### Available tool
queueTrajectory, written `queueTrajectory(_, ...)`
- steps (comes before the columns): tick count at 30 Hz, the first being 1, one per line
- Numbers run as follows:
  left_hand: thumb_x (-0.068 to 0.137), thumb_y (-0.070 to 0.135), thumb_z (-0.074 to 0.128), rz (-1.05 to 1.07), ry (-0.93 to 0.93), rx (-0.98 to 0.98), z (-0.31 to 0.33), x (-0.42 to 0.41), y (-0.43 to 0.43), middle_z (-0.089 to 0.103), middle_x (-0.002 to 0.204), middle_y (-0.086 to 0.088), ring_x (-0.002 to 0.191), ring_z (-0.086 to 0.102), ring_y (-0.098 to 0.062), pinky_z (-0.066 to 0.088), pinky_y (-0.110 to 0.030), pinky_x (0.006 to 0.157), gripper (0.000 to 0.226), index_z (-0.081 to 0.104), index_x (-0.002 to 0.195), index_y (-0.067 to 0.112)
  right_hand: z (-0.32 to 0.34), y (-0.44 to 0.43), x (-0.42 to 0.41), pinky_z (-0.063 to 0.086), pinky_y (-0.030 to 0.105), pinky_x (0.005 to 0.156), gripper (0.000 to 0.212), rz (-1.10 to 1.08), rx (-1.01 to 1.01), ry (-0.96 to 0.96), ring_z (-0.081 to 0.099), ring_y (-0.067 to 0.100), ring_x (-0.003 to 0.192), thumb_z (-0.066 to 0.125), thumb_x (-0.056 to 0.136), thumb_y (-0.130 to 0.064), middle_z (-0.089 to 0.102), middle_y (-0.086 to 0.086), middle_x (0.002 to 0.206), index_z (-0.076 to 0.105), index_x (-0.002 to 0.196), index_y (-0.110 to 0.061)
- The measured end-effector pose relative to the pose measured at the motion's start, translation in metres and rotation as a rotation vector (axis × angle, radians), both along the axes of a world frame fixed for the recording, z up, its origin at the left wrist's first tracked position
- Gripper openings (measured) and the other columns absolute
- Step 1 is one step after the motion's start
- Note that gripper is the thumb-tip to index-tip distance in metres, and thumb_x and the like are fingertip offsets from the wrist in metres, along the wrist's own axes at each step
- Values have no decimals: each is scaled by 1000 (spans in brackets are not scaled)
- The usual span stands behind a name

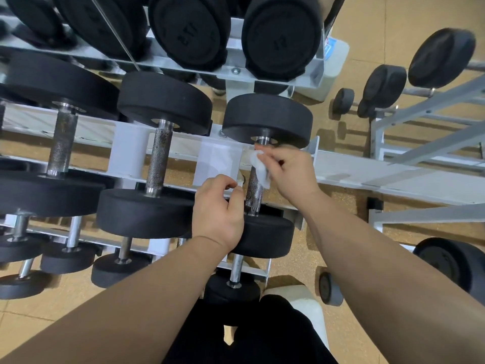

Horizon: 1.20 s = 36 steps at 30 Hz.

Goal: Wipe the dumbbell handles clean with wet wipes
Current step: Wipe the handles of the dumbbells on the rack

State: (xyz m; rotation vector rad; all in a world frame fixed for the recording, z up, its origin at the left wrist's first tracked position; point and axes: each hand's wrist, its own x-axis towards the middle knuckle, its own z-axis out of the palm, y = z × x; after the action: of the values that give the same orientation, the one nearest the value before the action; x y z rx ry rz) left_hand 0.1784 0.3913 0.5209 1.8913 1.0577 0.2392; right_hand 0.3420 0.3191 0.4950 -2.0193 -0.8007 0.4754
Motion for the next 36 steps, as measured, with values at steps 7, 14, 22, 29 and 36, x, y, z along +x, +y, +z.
queueTrajectory(7,89,38,45,0,-12,3,-1,0,1,60,99,4,97,54,-13,43,-28,84,31,65,99,16,-2,-28,-15,39,14,67,30,201,-58,40,53,4,70,77,87,-23,57,-7,76,74,116,-24)
queueTrajectory(14,87,39,46,-3,-10,2,2,0,0,59,96,7,97,55,-16,47,-34,87,30,65,96,17,-2,-2,-13,49,12,84,24,-41,-4,64,63,-5,93,70,92,-29,71,-18,98,74,116,-27)
queueTrajectory(22,86,40,47,-12,-14,-4,4,0,1,59,94,8,95,55,-15,47,-34,87,30,66,93,17,-1,-19,-18,51,14,84,16,64,-21,156,66,-2,96,73,90,-17,74,-12,100,79,105,-20)
queueTrajectory(29,86,37,49,0,-29,-21,4,1,0,58,92,10,93,57,-17,49,-38,87,27,66,90,16,-2,1,-8,48,11,85,18,-59,35,15,63,-1,91,72,91,-20,72,-11,95,78,108,-21)
queueTrajectory(36,86,35,49,-3,-50,-14,3,1,1,59,90,9,91,57,-14,49,-36,85,26,66,89,16,4,-28,-17,52,19,84,21,177,-111,267,68,0,91,74,86,-11,75,-11,96,79,104,-22)
